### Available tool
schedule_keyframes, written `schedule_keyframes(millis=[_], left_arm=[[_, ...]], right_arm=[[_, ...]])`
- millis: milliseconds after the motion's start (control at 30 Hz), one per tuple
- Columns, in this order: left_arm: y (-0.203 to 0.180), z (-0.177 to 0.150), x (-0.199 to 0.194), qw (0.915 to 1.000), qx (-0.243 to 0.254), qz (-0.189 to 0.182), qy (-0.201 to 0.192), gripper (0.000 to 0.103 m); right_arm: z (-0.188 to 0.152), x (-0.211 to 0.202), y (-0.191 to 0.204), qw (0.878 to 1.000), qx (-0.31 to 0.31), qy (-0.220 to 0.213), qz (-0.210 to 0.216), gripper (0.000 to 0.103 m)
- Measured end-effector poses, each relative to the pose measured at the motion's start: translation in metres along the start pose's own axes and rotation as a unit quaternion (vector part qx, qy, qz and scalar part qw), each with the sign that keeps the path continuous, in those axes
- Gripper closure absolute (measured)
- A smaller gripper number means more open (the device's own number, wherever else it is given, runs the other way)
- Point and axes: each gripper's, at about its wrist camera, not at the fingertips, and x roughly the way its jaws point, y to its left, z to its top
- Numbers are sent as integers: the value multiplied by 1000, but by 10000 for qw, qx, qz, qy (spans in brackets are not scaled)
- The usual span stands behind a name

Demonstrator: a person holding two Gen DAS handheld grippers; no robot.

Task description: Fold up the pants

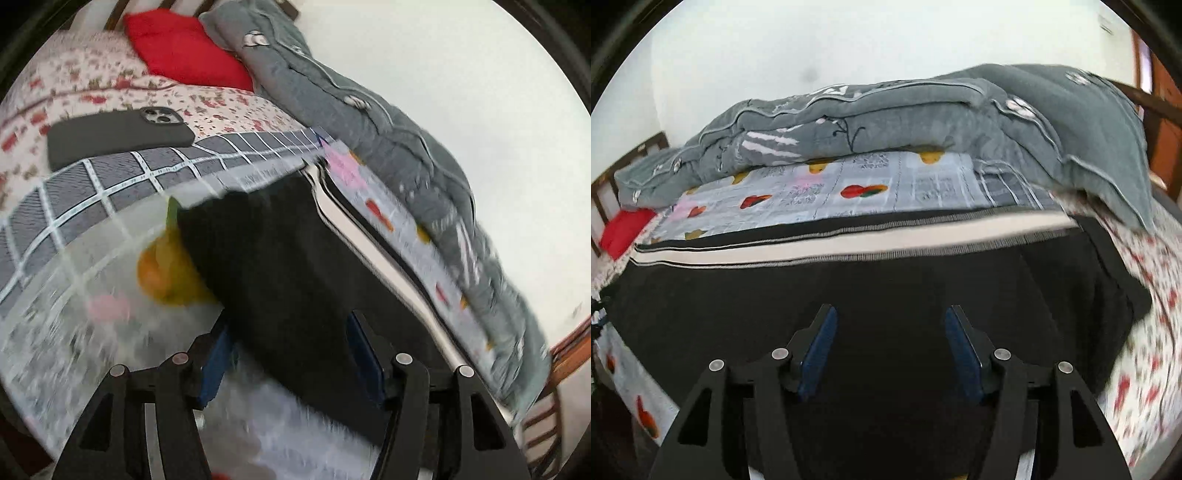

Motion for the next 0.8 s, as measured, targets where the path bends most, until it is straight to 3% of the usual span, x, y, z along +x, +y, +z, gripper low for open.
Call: schedule_keyframes(millis=[100,233,267,367,433,567,700,800], left_arm=[[10,13,9,9993,-297,-192,-113,46],[9,24,15,9994,-265,42,-196,54],[9,26,17,9993,-322,122,-175,59],[6,37,26,9976,-308,602,147,90],[-1,42,18,9971,-346,669,125,92],[-66,44,-15,9954,498,716,-392,95],[-164,7,-38,9797,1754,624,-745,95],[-227,-42,-35,9664,2474,304,-629,95]], right_arm=[[-22,-22,-1,9998,222,-6,-25,43],[-44,-39,-4,9992,364,-30,-185,43],[-48,-41,-5,9989,437,-9,-183,43],[-58,-42,-9,9979,620,51,-165,43],[-62,-44,-11,9972,732,48,-124,43],[-61,-58,-12,9969,774,-107,-73,43],[-57,-75,-12,9967,739,-327,-102,43],[-57,-84,-12,9965,682,-439,-176,43]])
